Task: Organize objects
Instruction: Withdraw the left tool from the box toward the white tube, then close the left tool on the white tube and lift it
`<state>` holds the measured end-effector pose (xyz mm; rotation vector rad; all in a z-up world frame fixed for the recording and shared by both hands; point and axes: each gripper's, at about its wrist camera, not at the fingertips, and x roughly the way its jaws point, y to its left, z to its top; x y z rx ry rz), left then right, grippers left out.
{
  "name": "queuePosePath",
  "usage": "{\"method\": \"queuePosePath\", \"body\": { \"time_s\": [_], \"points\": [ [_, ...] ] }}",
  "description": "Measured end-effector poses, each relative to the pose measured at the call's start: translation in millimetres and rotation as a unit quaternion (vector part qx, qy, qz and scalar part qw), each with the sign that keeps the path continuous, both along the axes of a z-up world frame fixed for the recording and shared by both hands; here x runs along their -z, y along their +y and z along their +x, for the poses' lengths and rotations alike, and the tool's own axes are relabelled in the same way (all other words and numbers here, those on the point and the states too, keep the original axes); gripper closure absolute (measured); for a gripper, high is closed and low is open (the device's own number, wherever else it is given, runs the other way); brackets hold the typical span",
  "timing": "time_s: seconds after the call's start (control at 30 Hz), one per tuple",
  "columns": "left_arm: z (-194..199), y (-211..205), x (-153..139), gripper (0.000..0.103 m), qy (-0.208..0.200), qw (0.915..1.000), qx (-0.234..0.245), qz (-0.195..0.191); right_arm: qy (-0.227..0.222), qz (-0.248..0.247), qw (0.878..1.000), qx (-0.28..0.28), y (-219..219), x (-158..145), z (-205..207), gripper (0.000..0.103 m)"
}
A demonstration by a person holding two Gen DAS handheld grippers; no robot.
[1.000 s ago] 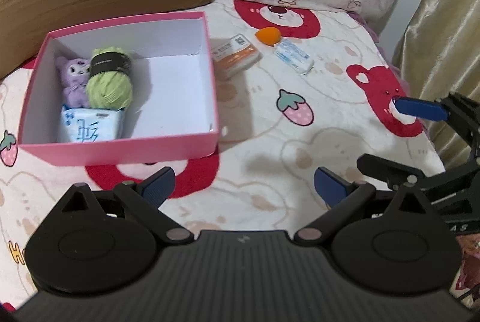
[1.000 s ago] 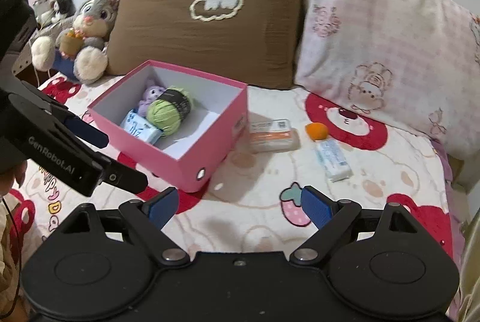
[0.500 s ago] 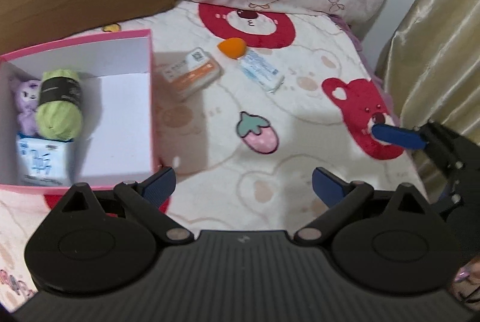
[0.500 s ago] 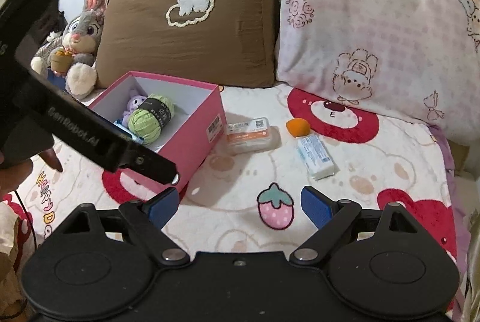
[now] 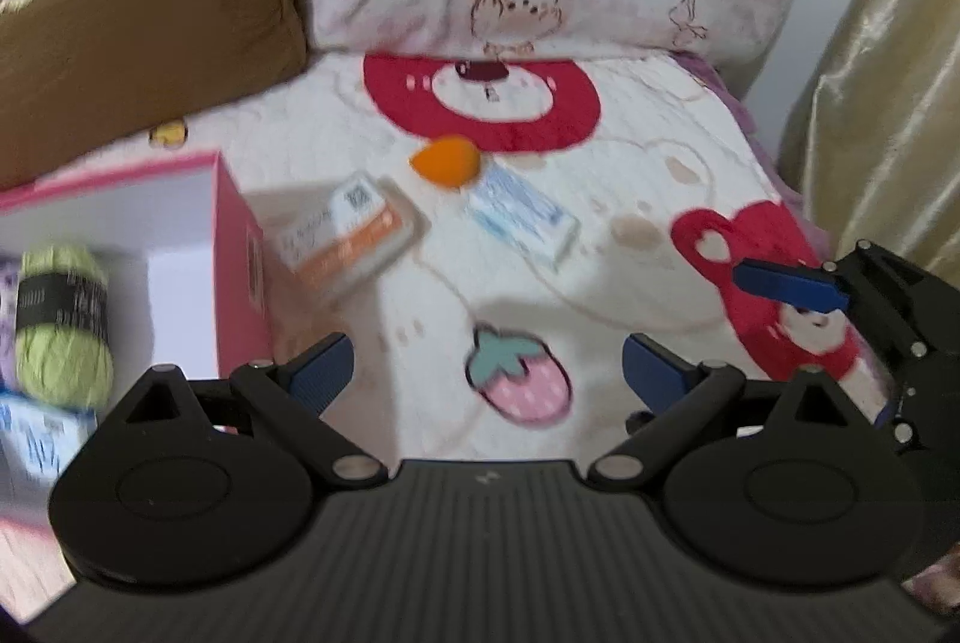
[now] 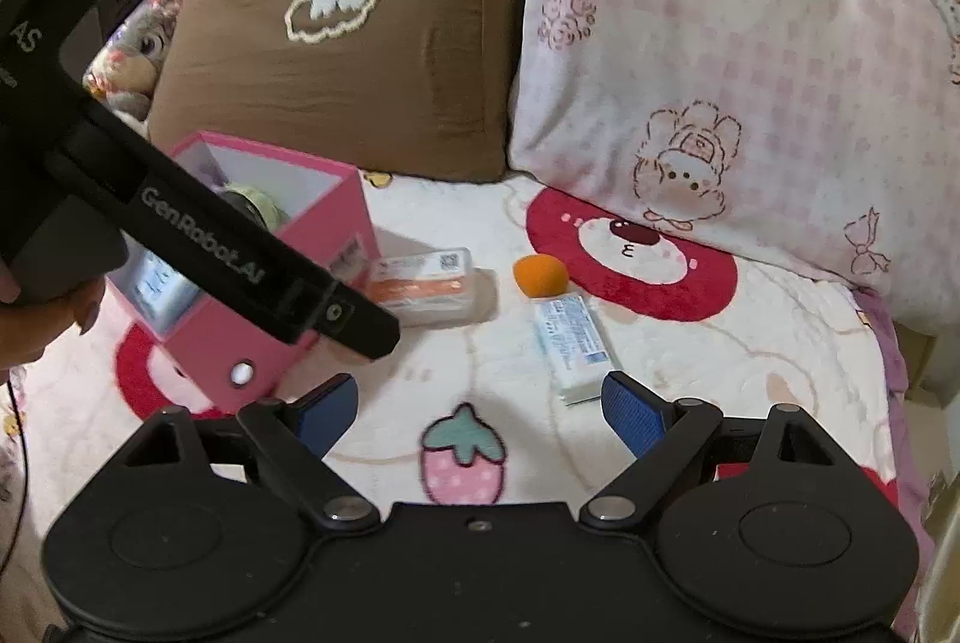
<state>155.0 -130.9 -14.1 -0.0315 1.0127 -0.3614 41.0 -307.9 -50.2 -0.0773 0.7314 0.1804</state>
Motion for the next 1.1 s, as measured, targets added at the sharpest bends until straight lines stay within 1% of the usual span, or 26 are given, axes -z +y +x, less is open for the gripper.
{"method": "queuePosePath", "body": {
  "time_s": [0.07, 0.13, 0.23, 0.3, 0.33, 0.4, 0.43, 0.5, 0.57, 0.67, 0.73, 0.8, 0.87, 0.93, 1.0, 1.1],
  "points": [
    [7, -6, 5, 0.006, -0.016, 0.9999, 0.001, 0.002, -0.009, -0.005, 1.000, 0.002, -5, 6, 5, 0.013],
    [14, -14, 11, 0.006, -0.041, 0.9991, 0.004, 0.012, -0.002, -0.001, 1.000, -0.005, -11, 14, 15, 0.013],
    [27, -22, 21, 0.006, -0.051, 0.9986, 0.006, 0.005, 0.004, 0.005, 1.000, -0.012, -17, 25, 28, 0.013],
    [37, -27, 29, 0.006, -0.053, 0.9985, 0.009, -0.007, -0.002, 0.005, 1.000, -0.011, -20, 32, 35, 0.013],
    [42, -29, 33, 0.006, -0.050, 0.9986, 0.009, -0.017, -0.009, 0.004, 1.000, -0.010, -21, 35, 39, 0.013],
    [52, -29, 40, 0.006, -0.037, 0.9978, 0.011, -0.054, -0.031, 0.005, 0.999, -0.008, -23, 41, 49, 0.013],
    [56, -27, 42, 0.006, -0.036, 0.9970, -0.002, -0.069, -0.039, 0.005, 0.999, -0.006, -24, 43, 54, 0.013],
    [61, -26, 45, 0.006, -0.039, 0.9956, -0.020, -0.082, -0.052, 0.007, 0.999, -0.004, -26, 49, 62, 0.013],
    [68, -27, 49, 0.006, -0.038, 0.9955, -0.024, -0.083, -0.056, 0.006, 0.998, -0.003, -29, 55, 71, 0.013],
    [81, -33, 58, 0.007, -0.033, 0.9965, -0.024, -0.073, -0.049, -0.001, 0.999, 0.000, -34, 64, 84, 0.013],
    [89, -36, 66, 0.007, -0.024, 0.9964, -0.023, -0.078, -0.041, -0.004, 0.999, 0.000, -38, 72, 90, 0.013],
    [96, -36, 75, 0.009, -0.005, 0.9950, -0.028, -0.096, -0.025, -0.001, 1.000, -0.008, -41, 81, 96, 0.014],
    [101, -34, 84, 0.010, 0.015, 0.9915, -0.043, -0.122, -0.018, 0.001, 1.000, -0.003, -43, 89, 102, 0.015],
    [105, -34, 92, 0.011, 0.022, 0.9896, -0.052, -0.132, -0.006, 0.009, 1.000, 0.001, -44, 98, 108, 0.017],
    [108, -34, 98, 0.016, 0.029, 0.9892, -0.058, -0.131, -0.001, 0.008, 1.000, 0.007, -44, 105, 111, 0.018],
    [110, -37, 108, 0.022, 0.037, 0.9893, -0.058, -0.129, 0.012, 0.007, 1.000, 0.010, -44, 113, 114, 0.024]
  ]
}}
